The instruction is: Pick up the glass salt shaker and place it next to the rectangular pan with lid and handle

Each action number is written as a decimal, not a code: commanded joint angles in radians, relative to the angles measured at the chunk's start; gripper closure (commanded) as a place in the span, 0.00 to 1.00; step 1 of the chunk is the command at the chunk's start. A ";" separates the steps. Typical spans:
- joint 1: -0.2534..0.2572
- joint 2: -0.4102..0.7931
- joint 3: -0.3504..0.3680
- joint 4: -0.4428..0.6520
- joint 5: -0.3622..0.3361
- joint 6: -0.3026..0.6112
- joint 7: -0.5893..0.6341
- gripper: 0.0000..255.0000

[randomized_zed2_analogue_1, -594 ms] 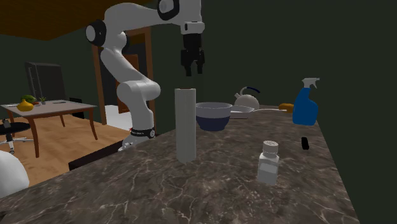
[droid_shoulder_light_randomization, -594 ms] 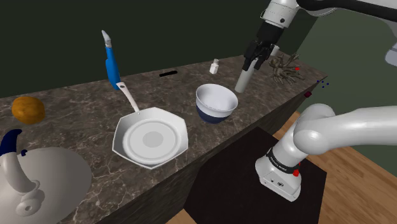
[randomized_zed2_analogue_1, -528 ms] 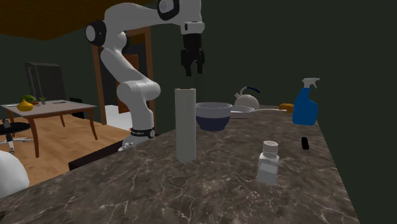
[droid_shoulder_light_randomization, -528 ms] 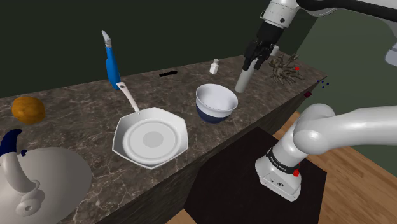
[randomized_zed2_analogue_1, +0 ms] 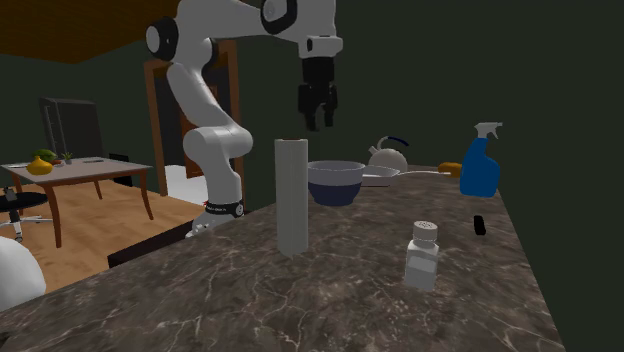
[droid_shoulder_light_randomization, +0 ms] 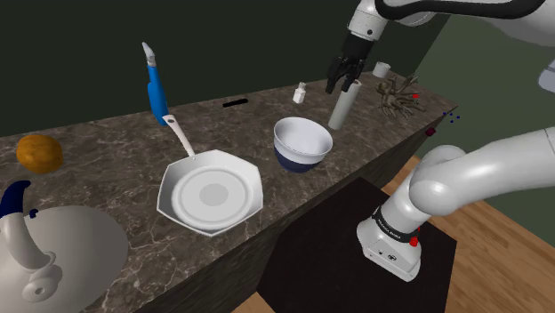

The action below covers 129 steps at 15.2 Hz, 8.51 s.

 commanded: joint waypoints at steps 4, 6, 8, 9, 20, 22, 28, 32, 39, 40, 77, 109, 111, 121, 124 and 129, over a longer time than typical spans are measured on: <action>-0.011 0.179 -0.051 0.095 -0.021 0.080 -0.066 0.00; -0.016 0.251 -0.070 0.140 -0.024 0.105 -0.093 0.00; -0.020 0.324 -0.089 0.190 -0.023 0.126 -0.120 0.00; -0.022 0.361 -0.098 0.217 -0.021 0.135 -0.133 0.00; -0.078 0.784 -0.164 0.599 0.045 0.161 -0.277 0.00; -0.096 0.865 -0.169 0.689 0.062 0.150 -0.299 0.00; -0.139 1.030 -0.169 0.863 0.095 0.137 -0.334 0.00; -0.138 1.040 -0.167 0.824 0.099 0.186 -0.338 0.00; -0.138 1.045 -0.166 0.810 0.101 0.205 -0.339 0.00; -0.138 1.045 -0.166 0.810 0.101 0.205 -0.339 0.00; -0.160 1.032 -0.175 1.143 0.091 -0.140 -0.324 1.00; 0.197 0.423 0.070 0.415 -0.041 0.002 0.259 1.00; 0.217 0.405 0.099 0.393 -0.036 0.005 0.307 1.00; 0.318 0.374 0.247 0.354 -0.001 0.018 0.545 1.00; 0.348 0.385 0.292 0.364 0.008 0.021 0.618 1.00; 0.397 0.424 0.368 0.403 0.016 0.025 0.742 1.00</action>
